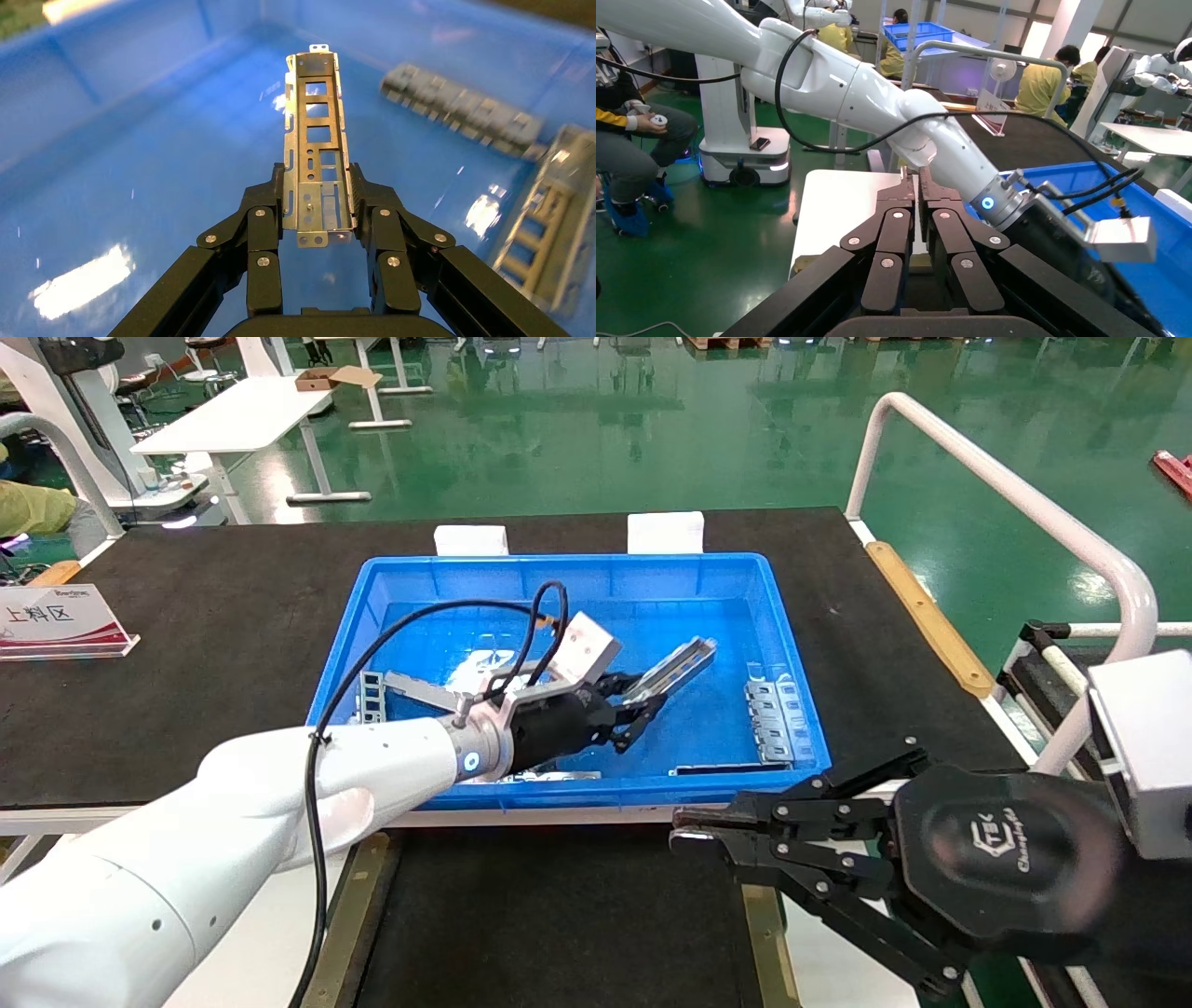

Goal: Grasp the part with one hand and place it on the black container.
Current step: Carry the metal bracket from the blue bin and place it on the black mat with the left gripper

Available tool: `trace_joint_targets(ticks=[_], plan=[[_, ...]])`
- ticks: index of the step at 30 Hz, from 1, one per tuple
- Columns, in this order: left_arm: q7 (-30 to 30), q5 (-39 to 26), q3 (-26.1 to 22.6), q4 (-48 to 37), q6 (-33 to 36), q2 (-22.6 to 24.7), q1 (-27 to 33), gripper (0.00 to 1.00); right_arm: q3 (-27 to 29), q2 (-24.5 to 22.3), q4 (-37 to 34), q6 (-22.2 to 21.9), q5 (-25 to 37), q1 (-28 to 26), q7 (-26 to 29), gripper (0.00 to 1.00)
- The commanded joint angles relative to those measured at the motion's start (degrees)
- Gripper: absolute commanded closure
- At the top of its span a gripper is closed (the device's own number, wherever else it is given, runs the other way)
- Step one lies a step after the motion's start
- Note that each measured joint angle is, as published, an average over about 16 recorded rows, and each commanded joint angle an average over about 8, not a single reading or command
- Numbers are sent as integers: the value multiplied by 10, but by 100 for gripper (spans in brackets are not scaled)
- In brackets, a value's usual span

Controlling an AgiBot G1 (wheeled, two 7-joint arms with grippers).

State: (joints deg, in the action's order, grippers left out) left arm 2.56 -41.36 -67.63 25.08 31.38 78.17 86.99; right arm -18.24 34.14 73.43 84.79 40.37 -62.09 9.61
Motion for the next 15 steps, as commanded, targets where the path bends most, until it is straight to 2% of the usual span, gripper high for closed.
trace_joint_targets(ticks=[1,8,15], plan=[[7,10,1,4,4,0,5,100,0,0,0,0,0,0,0,100],[38,47,14,-4,69,-6,33,100,0,0,0,0,0,0,0,100],[67,82,31,-25,192,-26,49,100,0,0,0,0,0,0,0,100]])
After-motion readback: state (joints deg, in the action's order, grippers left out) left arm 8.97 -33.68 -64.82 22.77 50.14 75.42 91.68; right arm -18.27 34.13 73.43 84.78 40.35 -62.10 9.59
